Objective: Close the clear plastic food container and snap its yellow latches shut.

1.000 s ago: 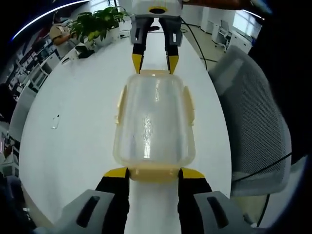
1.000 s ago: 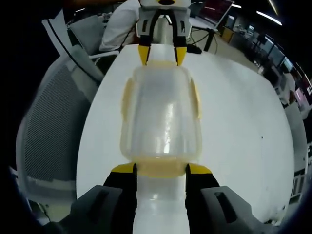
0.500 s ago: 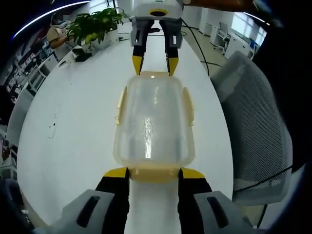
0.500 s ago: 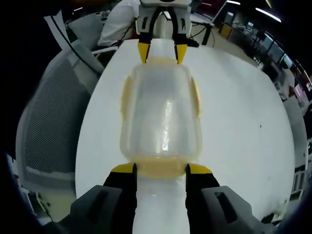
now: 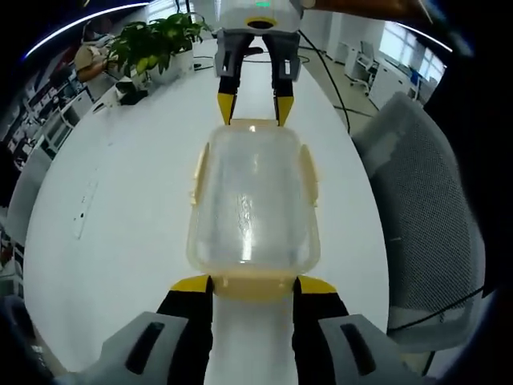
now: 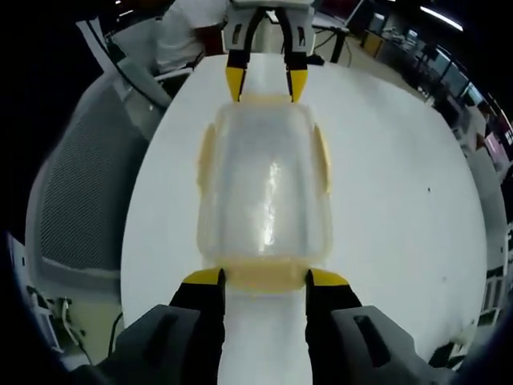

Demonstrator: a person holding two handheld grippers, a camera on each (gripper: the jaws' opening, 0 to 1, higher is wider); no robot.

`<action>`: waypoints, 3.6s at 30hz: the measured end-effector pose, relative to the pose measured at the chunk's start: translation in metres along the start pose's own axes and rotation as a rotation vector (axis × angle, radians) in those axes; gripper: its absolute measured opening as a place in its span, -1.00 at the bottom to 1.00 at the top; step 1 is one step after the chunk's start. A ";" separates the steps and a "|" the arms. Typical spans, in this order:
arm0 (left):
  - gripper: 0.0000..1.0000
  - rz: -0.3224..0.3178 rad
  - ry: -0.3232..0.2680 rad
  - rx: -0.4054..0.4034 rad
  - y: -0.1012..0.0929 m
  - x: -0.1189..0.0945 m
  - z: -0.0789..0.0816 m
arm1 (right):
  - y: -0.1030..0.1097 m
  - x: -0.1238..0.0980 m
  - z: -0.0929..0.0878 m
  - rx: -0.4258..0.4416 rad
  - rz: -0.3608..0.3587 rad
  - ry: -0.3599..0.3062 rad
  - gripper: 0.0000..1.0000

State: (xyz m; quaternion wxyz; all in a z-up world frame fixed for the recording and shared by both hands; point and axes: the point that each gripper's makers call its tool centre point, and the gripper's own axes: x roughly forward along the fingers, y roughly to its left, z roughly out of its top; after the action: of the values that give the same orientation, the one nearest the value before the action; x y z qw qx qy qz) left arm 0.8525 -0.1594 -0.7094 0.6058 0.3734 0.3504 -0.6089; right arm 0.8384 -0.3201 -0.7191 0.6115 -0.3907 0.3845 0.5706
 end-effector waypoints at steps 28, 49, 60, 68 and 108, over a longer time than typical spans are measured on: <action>-0.34 -0.027 0.003 -0.009 0.001 0.021 0.010 | 0.001 0.000 -0.022 0.009 0.018 0.060 -0.27; -0.31 -0.008 -0.008 0.004 0.000 0.026 0.008 | 0.001 0.003 -0.032 0.036 -0.021 0.087 -0.26; -0.19 0.057 -0.071 -0.113 0.006 0.006 0.007 | 0.002 -0.012 -0.029 0.165 -0.082 0.012 -0.18; -0.11 0.099 -0.106 -0.238 0.004 -0.002 0.006 | 0.007 -0.017 -0.023 0.260 -0.106 -0.044 -0.20; -0.32 0.237 -0.309 -0.760 -0.006 0.013 0.014 | 0.004 -0.012 -0.013 0.744 -0.272 -0.292 -0.28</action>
State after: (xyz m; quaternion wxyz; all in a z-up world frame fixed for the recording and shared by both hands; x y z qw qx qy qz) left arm 0.8465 -0.1775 -0.7146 0.8116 0.0655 0.4098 -0.4113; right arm 0.8332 -0.3361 -0.7136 0.8286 -0.1056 0.4186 0.3564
